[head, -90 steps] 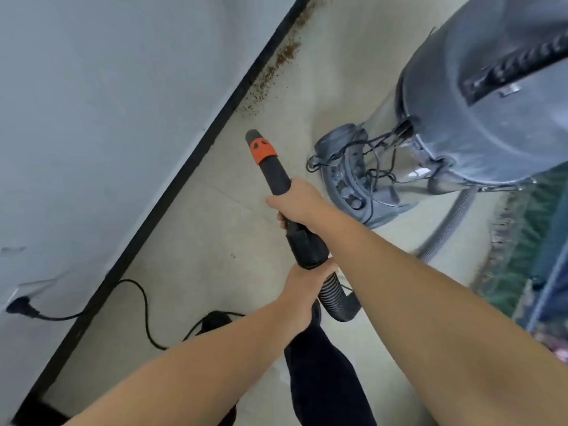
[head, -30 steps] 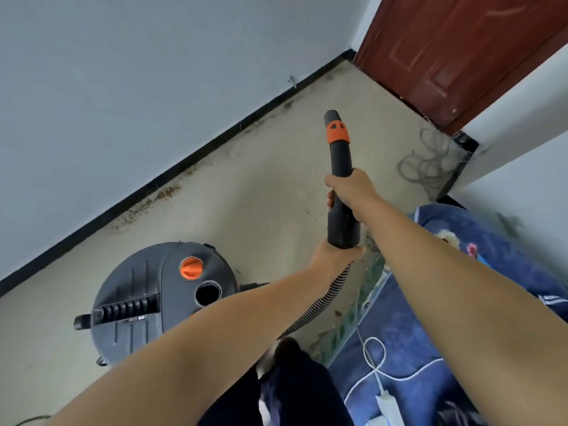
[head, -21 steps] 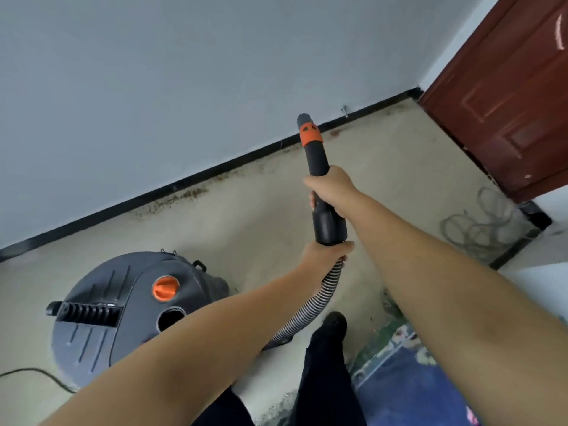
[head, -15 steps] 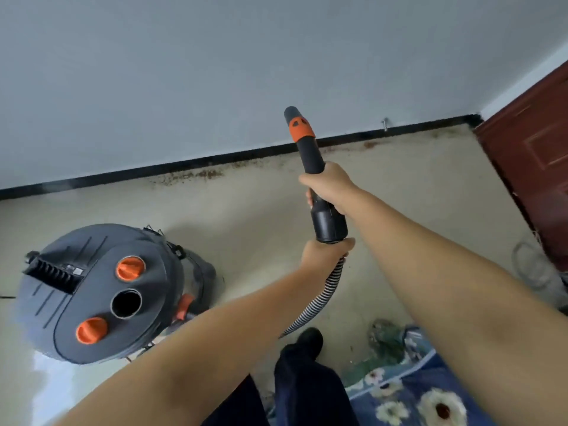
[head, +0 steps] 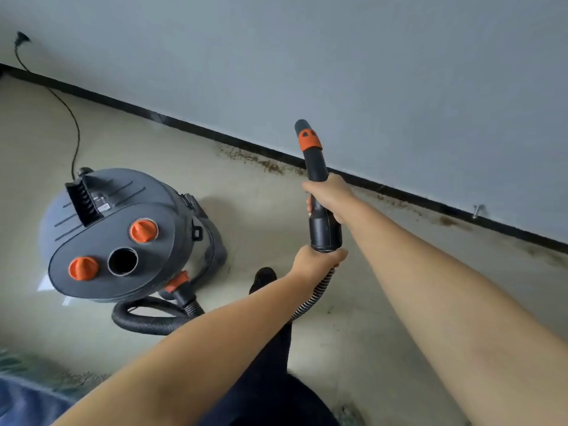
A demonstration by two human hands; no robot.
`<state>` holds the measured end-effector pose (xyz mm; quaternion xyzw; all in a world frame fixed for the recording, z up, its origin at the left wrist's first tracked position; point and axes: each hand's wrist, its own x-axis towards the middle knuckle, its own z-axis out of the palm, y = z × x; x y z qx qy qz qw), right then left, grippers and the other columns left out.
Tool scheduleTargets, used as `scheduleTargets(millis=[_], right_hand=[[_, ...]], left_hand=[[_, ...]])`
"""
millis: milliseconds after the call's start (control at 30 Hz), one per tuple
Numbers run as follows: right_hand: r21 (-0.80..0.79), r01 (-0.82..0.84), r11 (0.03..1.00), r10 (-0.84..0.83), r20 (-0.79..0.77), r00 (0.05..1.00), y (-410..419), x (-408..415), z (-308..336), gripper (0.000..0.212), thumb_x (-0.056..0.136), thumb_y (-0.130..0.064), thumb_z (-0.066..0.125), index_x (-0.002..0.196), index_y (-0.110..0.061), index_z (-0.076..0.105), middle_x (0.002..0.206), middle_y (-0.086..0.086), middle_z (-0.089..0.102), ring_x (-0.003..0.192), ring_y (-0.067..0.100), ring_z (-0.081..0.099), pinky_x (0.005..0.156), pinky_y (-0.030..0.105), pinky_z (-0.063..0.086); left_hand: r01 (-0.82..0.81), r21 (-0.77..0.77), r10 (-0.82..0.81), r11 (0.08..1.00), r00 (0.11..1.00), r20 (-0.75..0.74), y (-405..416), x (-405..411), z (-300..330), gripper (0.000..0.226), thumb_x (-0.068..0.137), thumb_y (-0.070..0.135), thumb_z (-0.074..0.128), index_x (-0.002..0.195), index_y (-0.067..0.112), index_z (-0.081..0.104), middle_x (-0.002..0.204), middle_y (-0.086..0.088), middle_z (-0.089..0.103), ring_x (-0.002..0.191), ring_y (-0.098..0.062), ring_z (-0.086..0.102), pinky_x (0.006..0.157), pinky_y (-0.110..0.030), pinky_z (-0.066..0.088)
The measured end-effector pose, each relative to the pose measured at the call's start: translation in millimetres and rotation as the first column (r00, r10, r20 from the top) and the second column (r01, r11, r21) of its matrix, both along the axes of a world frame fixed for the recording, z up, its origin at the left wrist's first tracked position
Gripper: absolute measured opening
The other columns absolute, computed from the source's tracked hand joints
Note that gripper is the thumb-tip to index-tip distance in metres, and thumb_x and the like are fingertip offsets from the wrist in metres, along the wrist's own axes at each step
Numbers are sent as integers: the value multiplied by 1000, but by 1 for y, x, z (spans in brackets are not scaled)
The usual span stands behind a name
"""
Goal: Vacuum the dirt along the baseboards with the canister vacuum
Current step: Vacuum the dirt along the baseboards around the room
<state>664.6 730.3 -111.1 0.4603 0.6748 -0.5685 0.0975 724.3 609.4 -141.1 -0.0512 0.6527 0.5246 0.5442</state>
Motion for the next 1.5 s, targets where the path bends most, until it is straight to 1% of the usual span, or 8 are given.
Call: scheduleTargets(millis=[400, 667, 867, 1000, 1167, 1267, 1367, 1500], right_hand=[[-129, -101, 986, 120, 151, 981, 124, -114, -88, 18, 79, -13, 58, 93, -7, 48, 49, 7, 60, 46, 23, 55, 69, 35, 51], [-178, -255, 950, 277, 113, 954, 163, -208, -196, 19, 76, -16, 58, 92, -11, 50, 46, 3, 60, 49, 21, 56, 70, 36, 53], [-192, -331, 924, 354, 104, 929, 159, -252, -305, 21, 76, -15, 58, 95, -9, 51, 45, 1, 59, 56, 23, 58, 80, 44, 56], [-223, -312, 923, 345, 125, 930, 148, -258, -396, 18, 76, -12, 59, 92, -8, 52, 45, 3, 59, 52, 22, 58, 77, 43, 57], [-287, -232, 930, 281, 147, 948, 146, -265, -492, 16, 76, -10, 59, 89, -8, 50, 43, 3, 56, 49, 21, 55, 67, 37, 52], [-283, -289, 915, 327, 96, 940, 134, -286, -534, 12, 78, -7, 58, 87, -6, 50, 45, 4, 55, 44, 19, 53, 58, 31, 50], [-250, -389, 887, 410, 35, 911, 115, -313, -571, 8, 81, -5, 57, 83, -6, 49, 53, 7, 54, 38, 17, 52, 45, 22, 47], [-197, -537, 820, 550, 16, 835, 102, -341, -607, 7, 84, -6, 56, 85, -6, 49, 61, 9, 54, 41, 16, 52, 43, 21, 47]], left_hand=[[-100, -166, 114, 981, 991, 74, 130, -99, -60, 17, 78, 23, 74, 85, 17, 59, 76, -3, 65, 70, -20, 60, 82, -36, 54], [-234, -261, 244, 937, 970, 7, 183, -178, -166, 25, 78, 26, 74, 93, 12, 60, 77, -4, 64, 70, -20, 59, 78, -34, 52], [-292, -276, 302, 916, 953, -7, 191, -212, -274, 32, 79, 28, 73, 103, 11, 59, 75, -2, 64, 67, -17, 60, 74, -31, 53], [-290, -309, 307, 906, 952, 5, 181, -218, -360, 32, 78, 30, 73, 102, 14, 59, 76, -2, 66, 69, -19, 61, 81, -35, 55], [-283, -281, 302, 917, 953, 25, 174, -231, -451, 20, 78, 23, 71, 90, 22, 55, 73, -1, 63, 61, -14, 57, 65, -27, 53], [-349, -288, 365, 892, 931, 2, 168, -247, -499, 21, 76, 23, 72, 90, 21, 56, 74, -2, 63, 63, -16, 58, 71, -31, 55], [-438, -270, 448, 858, 894, -27, 161, -266, -544, 19, 78, 25, 73, 85, 20, 56, 71, -2, 63, 56, -13, 57, 53, -21, 51], [-522, -212, 541, 826, 840, 43, 163, -285, -580, 23, 79, 27, 73, 90, 15, 57, 70, -3, 61, 53, -14, 57, 49, -20, 48]])
